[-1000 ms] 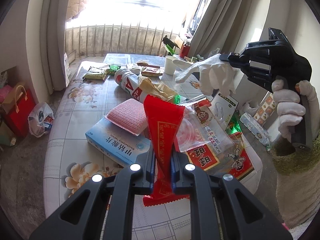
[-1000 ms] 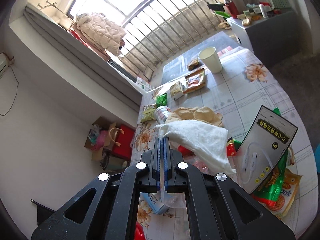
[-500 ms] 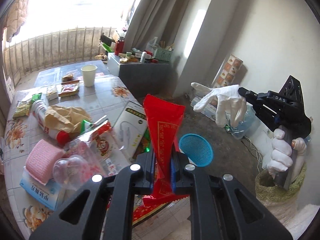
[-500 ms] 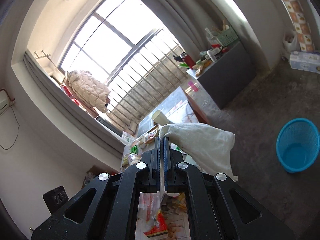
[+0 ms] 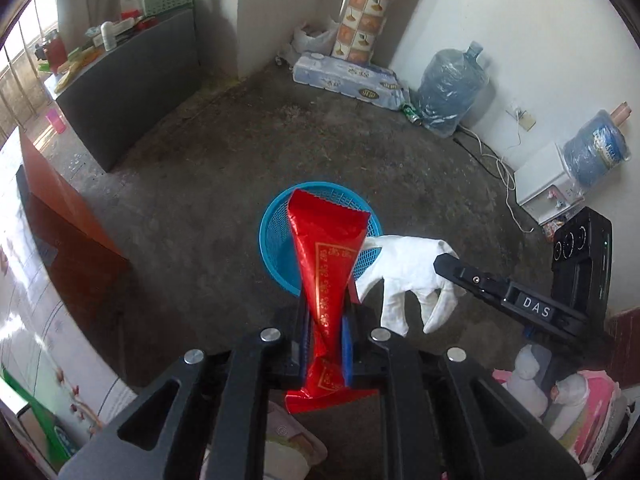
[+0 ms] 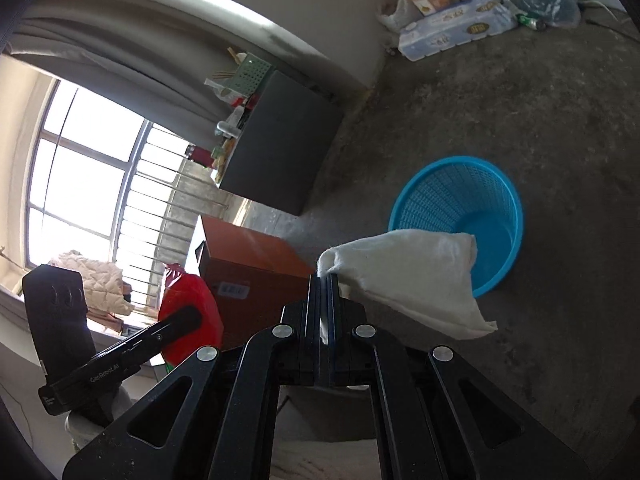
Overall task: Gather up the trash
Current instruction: 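Carry the red packet with the left tool while the right tool carries the glove to the blue basket, then open the left tool over the basket while the right tool releases the glove into it, then move both open tools back toward the table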
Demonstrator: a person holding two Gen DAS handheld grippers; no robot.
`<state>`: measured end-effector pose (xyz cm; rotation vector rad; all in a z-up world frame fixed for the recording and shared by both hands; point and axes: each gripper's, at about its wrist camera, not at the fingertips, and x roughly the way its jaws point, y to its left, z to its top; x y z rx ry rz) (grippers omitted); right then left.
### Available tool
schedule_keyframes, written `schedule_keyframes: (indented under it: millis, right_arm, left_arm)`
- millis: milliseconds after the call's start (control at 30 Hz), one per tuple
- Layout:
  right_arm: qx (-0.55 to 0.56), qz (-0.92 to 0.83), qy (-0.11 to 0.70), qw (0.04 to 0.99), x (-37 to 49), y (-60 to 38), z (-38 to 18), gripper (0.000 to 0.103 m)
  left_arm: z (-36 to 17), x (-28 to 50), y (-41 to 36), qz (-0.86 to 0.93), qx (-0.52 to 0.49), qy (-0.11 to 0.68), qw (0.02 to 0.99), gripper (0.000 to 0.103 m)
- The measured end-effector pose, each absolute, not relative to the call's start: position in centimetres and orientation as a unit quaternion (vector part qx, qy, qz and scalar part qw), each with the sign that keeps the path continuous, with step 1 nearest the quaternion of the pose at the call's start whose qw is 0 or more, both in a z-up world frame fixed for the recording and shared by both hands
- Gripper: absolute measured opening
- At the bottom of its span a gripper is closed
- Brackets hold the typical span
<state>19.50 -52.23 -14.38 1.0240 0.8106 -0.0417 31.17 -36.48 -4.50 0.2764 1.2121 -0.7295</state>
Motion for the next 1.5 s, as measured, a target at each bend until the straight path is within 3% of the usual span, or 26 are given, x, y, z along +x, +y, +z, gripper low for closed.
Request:
schedule_keyframes:
  millis: [167,233,267,300,333,367,400,500,700,833,1067,1167,1300,1500]
  right_arm:
    - [0.511,-0.05,0.397,0.761,21.9,-56.2,-20.9,0.002]
    - [0.524,-0.061,0.403,0.748,22.9,-57.5,-23.1,0.008]
    - [0.529,-0.067,0.406,0.742,23.4,-58.1,-24.1,0.009]
    - [0.533,-0.068,0.412,0.736,23.8,-58.6,-24.9,0.019]
    - [0.536,-0.072,0.416,0.731,24.3,-59.1,-25.8,0.033]
    - [0.538,-0.082,0.42,0.726,24.7,-59.5,-26.7,0.038]
    - [0.537,-0.094,0.425,0.723,24.8,-59.9,-27.2,0.039]
    - [0.539,-0.115,0.428,0.716,24.5,-60.4,-28.2,0.039]
    - [0.545,-0.118,0.409,0.723,22.8,-60.5,-27.5,0.041]
    - [0.515,-0.113,0.404,0.747,21.4,-59.9,-24.6,0.041]
    - [0.403,-0.095,0.391,0.822,18.1,-56.4,-15.5,0.054]
    - [0.321,-0.088,0.39,0.858,16.7,-53.3,-11.4,0.068]
    - [0.192,-0.074,0.39,0.898,15.5,-47.6,-6.8,0.086]
    - [0.043,-0.006,0.338,0.94,13.9,-38.9,-1.0,0.093]
  left_arm:
    - [-12.8,34.2,-44.1,-0.321,0.17,0.605,0.709,0.012]
    - [-15.4,35.5,-46.3,-0.312,0.175,0.619,0.699,0.013]
    - [-16.4,35.9,-46.9,-0.304,0.179,0.622,0.7,0.018]
    - [-17.1,36.2,-47.3,-0.291,0.181,0.622,0.704,0.021]
    - [-17.7,36.9,-47.4,-0.279,0.179,0.62,0.711,0.031]
    - [-18.1,37.3,-47.6,-0.269,0.175,0.618,0.717,0.041]
    - [-18.4,37.8,-47.6,-0.263,0.169,0.617,0.722,0.045]
    - [-18.6,38.5,-46.9,-0.26,0.156,0.62,0.724,0.053]
    - [-15.5,38.4,-45.5,-0.276,0.146,0.606,0.732,0.053]
    - [-10.7,37.2,-43.6,-0.298,0.151,0.59,0.735,0.053]
    - [2.6,32.3,-32.2,-0.366,0.095,0.507,0.774,0.054]
    - [7.0,29.6,-24.3,-0.358,0.062,0.473,0.803,0.054]
    - [10.2,25.5,-12.5,-0.312,-0.005,0.44,0.842,0.054]
    - [12.0,17.7,3.3,-0.202,-0.098,0.378,0.898,0.054]
